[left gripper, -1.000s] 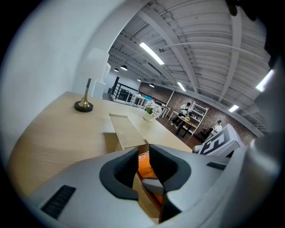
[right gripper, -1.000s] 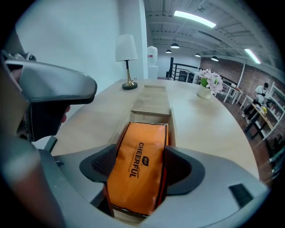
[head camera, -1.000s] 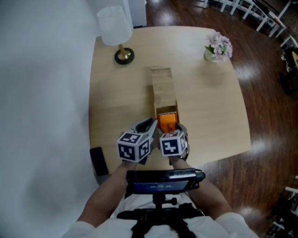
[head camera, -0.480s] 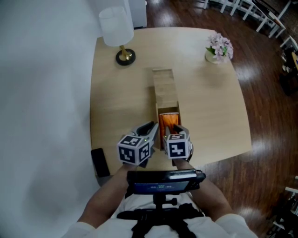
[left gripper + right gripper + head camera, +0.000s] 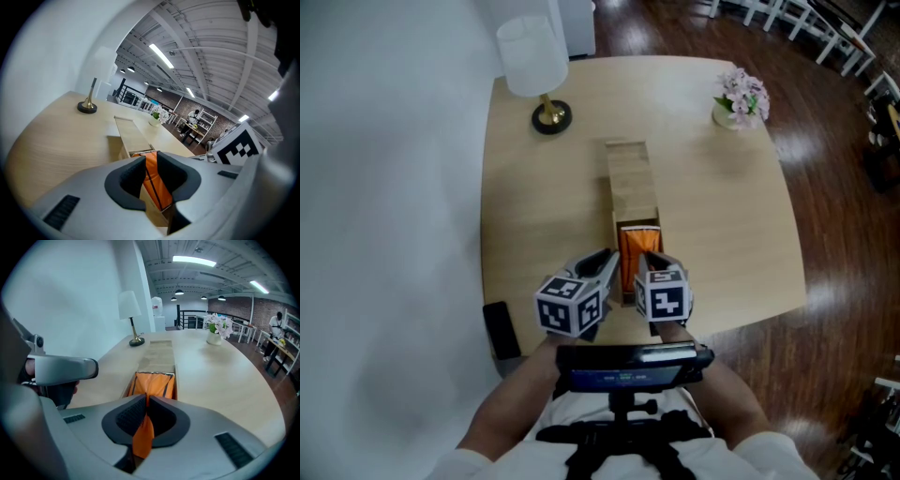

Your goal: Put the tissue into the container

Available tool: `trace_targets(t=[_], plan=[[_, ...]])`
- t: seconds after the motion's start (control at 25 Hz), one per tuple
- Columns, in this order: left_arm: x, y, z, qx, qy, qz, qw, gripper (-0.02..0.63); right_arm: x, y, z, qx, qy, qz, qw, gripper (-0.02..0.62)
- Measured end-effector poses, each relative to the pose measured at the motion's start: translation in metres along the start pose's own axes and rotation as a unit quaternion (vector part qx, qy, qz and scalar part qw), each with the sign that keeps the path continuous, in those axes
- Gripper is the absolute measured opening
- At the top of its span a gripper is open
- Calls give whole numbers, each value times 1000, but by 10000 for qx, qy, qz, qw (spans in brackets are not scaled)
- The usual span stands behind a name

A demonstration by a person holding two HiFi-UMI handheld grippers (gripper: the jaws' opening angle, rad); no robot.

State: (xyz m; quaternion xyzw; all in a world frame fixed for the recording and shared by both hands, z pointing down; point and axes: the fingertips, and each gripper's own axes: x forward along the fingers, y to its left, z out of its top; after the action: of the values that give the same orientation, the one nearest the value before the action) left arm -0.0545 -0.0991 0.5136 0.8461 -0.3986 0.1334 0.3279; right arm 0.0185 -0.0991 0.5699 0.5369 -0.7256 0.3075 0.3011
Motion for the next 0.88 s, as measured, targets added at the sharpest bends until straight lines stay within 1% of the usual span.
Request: trace_targets(t=[0.16,0.32,0.44,0.6,0.72,0.8,0.88], plan=[[-1,-6,8,-12,-95,-56,9999,74,-16,0,19,68,-281,226,9993,15],[1,-20,22,36,-232,-179,9996,74,-47,-10,47,188,-707,436,9964,12],[4,-32,30,87,-313,-280,9991,74,-74,-29,66,369,-992,558,9928,11],[12,-48,34,142,-336,-375,9986,74,-101,-74,76,530,-1107,526,9910,9],[18,-58,33,163,-317,-386,9986,74,-106,-115,68,401,-898,429,9942,9],[21,-63,32,176,-301,-375,9987,74,-94,-140,54,178,-507,358,9979,9],[23,-68,31,196,-283,-353,9988,74,-71,-164,35,-233,4,191,9995,9]])
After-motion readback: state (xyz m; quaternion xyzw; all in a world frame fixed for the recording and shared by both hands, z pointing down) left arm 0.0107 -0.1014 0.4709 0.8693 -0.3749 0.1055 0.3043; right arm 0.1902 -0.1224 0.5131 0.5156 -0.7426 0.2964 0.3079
